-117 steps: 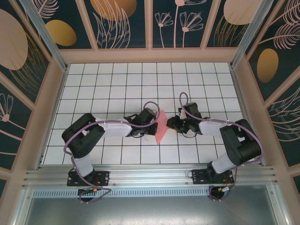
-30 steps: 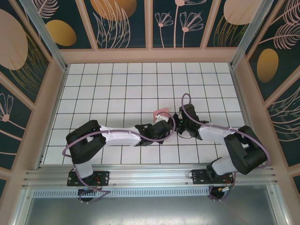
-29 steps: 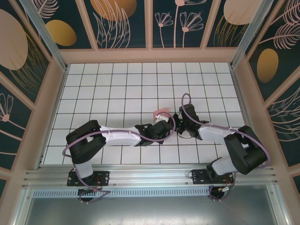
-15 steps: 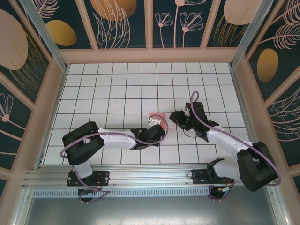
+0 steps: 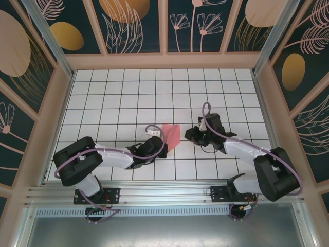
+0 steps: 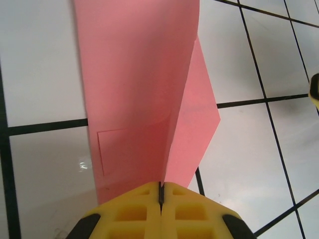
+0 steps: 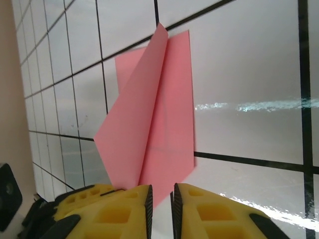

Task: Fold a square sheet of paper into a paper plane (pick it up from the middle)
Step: Fourth fold the wing at the center of the table.

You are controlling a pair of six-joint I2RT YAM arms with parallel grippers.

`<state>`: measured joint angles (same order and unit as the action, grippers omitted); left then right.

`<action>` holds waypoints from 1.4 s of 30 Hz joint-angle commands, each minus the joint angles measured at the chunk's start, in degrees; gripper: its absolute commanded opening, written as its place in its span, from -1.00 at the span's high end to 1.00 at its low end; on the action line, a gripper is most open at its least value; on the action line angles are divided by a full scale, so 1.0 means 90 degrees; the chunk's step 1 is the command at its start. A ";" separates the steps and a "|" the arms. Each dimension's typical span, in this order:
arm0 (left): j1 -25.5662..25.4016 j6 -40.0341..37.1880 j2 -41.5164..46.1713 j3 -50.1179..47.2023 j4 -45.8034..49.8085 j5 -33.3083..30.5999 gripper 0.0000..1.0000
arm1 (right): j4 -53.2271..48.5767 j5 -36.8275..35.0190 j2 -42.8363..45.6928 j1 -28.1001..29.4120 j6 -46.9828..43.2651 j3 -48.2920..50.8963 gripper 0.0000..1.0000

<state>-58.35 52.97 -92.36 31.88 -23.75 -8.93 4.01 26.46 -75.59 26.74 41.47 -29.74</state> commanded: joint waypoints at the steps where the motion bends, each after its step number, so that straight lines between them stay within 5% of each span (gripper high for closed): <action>1: 0.0058 0.0446 0.0069 -0.0203 -0.0793 0.0354 1.00 | 0.0005 0.0295 -0.0329 0.0202 -0.0354 -0.0356 0.65; 25: 0.0289 0.1734 0.0125 -0.1601 -0.2760 0.0408 1.00 | -0.0245 0.0047 -0.2807 0.0979 -0.0836 -0.1665 0.93; 42: 0.0953 0.1570 0.0220 -0.1790 -0.2879 0.1417 0.99 | -0.0893 -0.0528 -0.3056 0.0985 -0.1429 -0.1933 0.95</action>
<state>-50.72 67.20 -90.37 16.38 -47.64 1.50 -0.32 26.68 -100.57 35.62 30.57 -46.87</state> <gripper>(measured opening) 0.067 0.051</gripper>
